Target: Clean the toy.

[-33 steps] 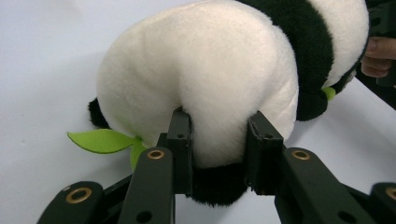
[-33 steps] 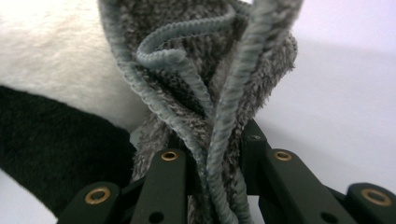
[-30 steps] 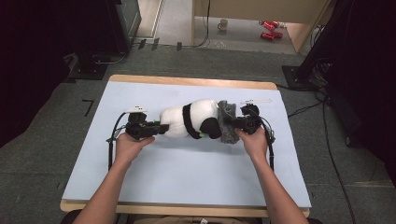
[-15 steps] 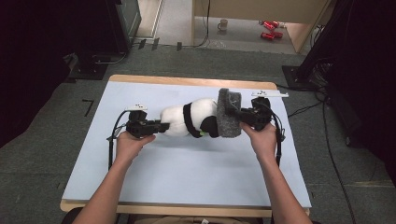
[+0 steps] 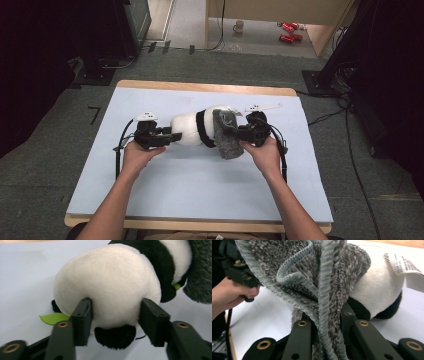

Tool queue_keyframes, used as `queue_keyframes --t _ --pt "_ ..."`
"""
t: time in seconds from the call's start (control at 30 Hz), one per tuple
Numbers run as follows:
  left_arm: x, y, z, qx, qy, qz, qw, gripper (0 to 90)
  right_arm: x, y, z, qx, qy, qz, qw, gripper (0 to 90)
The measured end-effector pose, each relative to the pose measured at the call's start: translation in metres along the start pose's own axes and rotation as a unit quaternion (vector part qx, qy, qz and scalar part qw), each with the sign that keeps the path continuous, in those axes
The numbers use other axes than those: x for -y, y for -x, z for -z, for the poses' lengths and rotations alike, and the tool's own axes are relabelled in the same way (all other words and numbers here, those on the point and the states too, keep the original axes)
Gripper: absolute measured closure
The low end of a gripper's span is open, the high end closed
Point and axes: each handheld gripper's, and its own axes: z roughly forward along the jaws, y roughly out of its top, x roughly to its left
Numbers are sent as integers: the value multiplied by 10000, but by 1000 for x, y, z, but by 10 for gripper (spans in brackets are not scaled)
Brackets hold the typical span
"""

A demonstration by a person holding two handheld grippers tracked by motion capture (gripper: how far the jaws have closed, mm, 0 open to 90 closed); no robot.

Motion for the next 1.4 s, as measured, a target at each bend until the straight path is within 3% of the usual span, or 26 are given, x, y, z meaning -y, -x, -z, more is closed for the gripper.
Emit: queue_keyframes --t 0.1,0.2,0.53,0.93,1.07,1.13,1.2,1.4 --pt "4 2 3 8 171 -220 9996 349 -2 5 0 44 83 -68 9999 771" --pt "6 2 6 30 212 -250 9995 312 -4 7 -2 62 161 -107 9998 770" --pt "14 -4 -7 -249 175 -257 9992 281 -13 13 -4 147 291 -116 9994 767" --pt "14 -6 -27 -111 579 -416 9974 248 -12 20 -3 183 277 -236 9992 764" --pt "13 -5 -29 -166 602 -487 9969 404 -12 21 -3 196 260 -257 9991 764" --pt "9 -1 -29 -269 455 -526 9972 511 -11 21 -3 206 261 -268 9991 764" --pt "6 1 -29 -286 360 -433 9980 592 -11 21 -2 221 267 -270 9990 765" --pt "3 5 -26 26 226 -118 9997 698 -15 18 5 242 342 -279 9987 767"
